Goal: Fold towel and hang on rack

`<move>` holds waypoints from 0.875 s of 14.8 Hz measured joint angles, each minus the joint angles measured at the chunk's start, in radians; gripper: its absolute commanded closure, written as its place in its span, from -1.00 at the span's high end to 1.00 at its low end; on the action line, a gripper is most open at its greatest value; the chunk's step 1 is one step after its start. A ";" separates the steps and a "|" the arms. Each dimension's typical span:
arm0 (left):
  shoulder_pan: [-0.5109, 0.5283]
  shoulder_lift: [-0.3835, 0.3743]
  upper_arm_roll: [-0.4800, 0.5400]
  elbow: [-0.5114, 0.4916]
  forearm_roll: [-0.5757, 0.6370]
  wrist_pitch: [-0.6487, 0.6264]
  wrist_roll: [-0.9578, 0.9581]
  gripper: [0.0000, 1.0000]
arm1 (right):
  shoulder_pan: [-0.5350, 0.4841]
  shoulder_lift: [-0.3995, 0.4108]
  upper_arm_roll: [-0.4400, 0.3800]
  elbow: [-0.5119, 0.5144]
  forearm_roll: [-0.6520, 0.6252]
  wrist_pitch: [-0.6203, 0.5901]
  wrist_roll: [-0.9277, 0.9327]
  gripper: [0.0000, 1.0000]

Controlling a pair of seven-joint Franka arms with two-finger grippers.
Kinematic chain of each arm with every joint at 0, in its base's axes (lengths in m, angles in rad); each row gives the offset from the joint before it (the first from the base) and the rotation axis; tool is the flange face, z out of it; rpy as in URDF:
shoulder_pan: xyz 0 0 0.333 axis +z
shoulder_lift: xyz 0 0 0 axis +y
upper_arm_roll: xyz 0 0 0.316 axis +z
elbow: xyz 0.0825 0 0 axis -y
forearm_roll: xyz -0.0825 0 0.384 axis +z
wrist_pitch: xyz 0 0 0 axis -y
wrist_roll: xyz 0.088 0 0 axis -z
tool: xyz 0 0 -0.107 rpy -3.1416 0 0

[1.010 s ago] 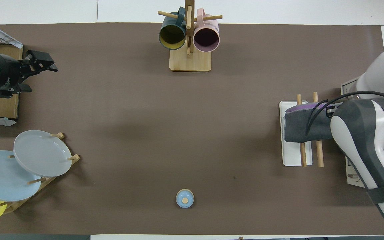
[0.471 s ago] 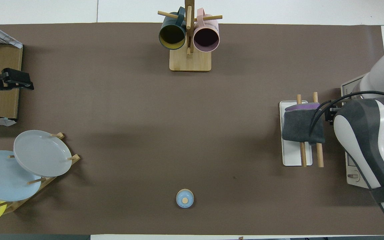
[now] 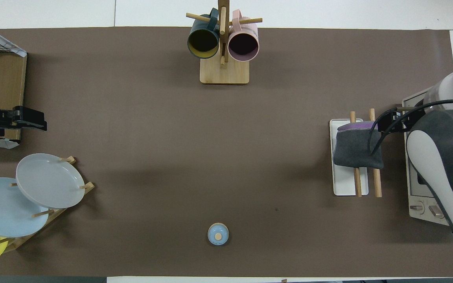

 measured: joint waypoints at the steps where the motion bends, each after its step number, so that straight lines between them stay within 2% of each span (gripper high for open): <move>1: -0.025 -0.004 0.014 -0.001 0.000 -0.006 0.004 1.00 | 0.012 0.000 0.004 0.027 0.005 -0.020 0.000 1.00; 3: -0.068 -0.011 0.043 0.000 0.000 -0.008 0.034 1.00 | 0.041 0.002 0.009 0.069 0.007 -0.056 0.000 1.00; 7: -0.077 -0.029 0.071 0.019 0.001 -0.013 0.118 1.00 | 0.047 0.026 0.011 0.134 0.009 -0.095 0.000 1.00; 9: -0.081 -0.031 0.074 0.024 0.001 -0.021 0.130 1.00 | 0.045 0.041 0.009 0.149 0.014 -0.093 0.000 1.00; 13: -0.138 -0.031 0.119 0.025 0.001 -0.024 0.130 1.00 | 0.045 0.021 0.009 0.157 0.014 -0.089 0.000 1.00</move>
